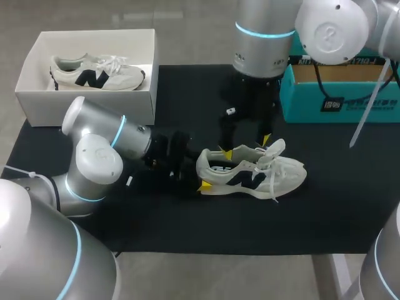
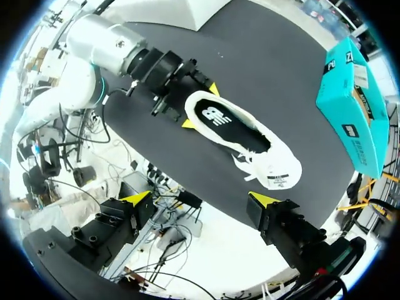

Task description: Take the shoe out of the shoebox, open the shoe tongue, remove and reinsert the insole, then place the shoe into the shoebox

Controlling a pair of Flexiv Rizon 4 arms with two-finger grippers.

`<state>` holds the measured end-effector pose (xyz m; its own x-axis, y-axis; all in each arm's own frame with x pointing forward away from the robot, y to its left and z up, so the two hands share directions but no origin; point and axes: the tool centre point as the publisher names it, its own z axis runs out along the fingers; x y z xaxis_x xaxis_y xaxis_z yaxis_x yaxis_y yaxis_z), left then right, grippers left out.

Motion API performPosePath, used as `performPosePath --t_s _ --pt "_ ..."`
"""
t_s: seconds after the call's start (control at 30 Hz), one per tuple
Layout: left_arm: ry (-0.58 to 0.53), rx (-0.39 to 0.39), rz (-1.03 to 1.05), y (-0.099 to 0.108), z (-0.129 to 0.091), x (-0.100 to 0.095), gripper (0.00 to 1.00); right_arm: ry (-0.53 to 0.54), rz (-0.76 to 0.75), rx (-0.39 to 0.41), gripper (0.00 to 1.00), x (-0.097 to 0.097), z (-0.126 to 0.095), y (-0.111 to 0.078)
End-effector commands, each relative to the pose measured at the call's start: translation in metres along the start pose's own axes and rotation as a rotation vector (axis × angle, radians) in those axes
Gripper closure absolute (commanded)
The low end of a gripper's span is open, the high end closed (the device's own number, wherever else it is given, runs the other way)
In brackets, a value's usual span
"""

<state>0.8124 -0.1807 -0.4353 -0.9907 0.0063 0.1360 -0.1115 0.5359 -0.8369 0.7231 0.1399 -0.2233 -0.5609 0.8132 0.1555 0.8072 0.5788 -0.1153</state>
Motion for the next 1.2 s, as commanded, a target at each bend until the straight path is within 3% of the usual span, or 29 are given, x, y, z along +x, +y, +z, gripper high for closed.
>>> performPosePath --t_s 0.03,0.17,0.2,0.27,0.3,0.57,1.03,1.07,1.2 --pt "0.0 -0.002 -0.001 0.004 0.005 -0.003 1.0 -0.039 -0.44 0.157 0.0 0.0 -0.003 0.015" --pt "0.0 -0.002 -0.001 0.004 0.005 -0.003 1.0 -0.137 -0.725 0.113 0.0 0.014 -0.006 0.028" --pt "0.0 -0.002 -0.001 0.004 0.005 -0.003 1.0 -0.147 -0.854 0.08 0.0 0.016 -0.006 0.031" --pt "0.0 -0.002 -0.001 0.004 0.005 -0.003 1.0 -0.154 -0.895 0.066 0.0 0.015 -0.004 0.035" --pt "0.0 -0.002 -0.001 0.004 0.005 -0.003 1.0 -0.174 -0.955 0.069 1.0 0.017 -0.004 0.038" --pt "0.0 -0.002 -0.001 0.004 0.005 -0.003 1.0 -0.2 -0.94 0.13 1.0 0.011 -0.002 0.043" --pt "0.0 -0.002 -0.001 0.004 0.005 -0.003 1.0 -0.229 -0.929 0.127 1.0 0.016 0.003 0.042" --pt "0.0 -0.002 -0.001 0.004 0.005 -0.003 0.95 -0.253 -0.913 0.143 1.0 0.013 0.007 0.044" --pt "0.0 -0.002 -0.001 0.004 0.005 -0.003 0.97 -0.259 -0.893 0.078 1.0 -0.003 0.019 0.051"
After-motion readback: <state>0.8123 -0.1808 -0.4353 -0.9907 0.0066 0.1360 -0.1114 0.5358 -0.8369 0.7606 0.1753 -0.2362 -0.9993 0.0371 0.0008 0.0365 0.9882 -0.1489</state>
